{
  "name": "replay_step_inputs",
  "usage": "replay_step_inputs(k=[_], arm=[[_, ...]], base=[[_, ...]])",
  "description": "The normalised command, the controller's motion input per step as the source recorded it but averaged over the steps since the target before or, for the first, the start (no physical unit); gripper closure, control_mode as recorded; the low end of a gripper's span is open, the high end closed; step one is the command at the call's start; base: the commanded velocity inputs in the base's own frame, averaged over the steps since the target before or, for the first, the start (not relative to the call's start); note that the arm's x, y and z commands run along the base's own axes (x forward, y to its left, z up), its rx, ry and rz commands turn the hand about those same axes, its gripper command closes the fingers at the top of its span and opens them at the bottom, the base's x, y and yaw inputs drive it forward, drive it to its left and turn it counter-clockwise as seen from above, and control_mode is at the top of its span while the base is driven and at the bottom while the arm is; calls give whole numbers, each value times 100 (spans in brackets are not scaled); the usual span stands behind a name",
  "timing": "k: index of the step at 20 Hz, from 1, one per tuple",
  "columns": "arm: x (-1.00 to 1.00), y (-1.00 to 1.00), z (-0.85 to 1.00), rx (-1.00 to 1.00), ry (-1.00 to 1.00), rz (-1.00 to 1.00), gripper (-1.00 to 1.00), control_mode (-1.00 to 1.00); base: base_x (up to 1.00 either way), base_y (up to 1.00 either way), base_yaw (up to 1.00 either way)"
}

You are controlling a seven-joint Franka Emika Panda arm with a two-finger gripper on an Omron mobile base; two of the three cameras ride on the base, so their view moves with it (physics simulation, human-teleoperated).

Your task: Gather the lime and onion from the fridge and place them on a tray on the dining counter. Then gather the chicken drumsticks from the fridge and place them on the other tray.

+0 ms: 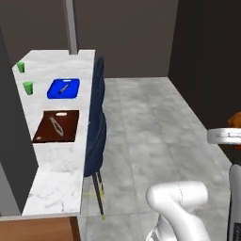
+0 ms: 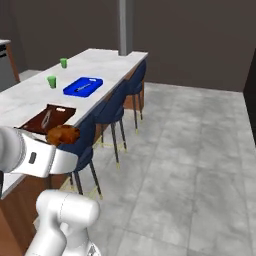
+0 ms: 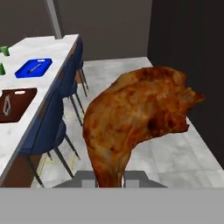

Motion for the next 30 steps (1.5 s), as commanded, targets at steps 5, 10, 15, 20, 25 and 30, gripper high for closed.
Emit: replay_step_inputs(k=[5, 10, 15, 20, 25, 30], arm=[[0, 0, 0, 0, 0, 0, 100, 100], [0, 0, 0, 0, 0, 0, 100, 100], [0, 0, 0, 0, 0, 0, 100, 100], [0, 0, 0, 0, 0, 0, 100, 100], [0, 0, 0, 0, 0, 0, 100, 100], [0, 0, 0, 0, 0, 0, 100, 100]], base=[[98, -49, 17], [96, -49, 25], [79, -45, 28], [38, -38, 38], [30, -47, 43], [16, -55, 45]])
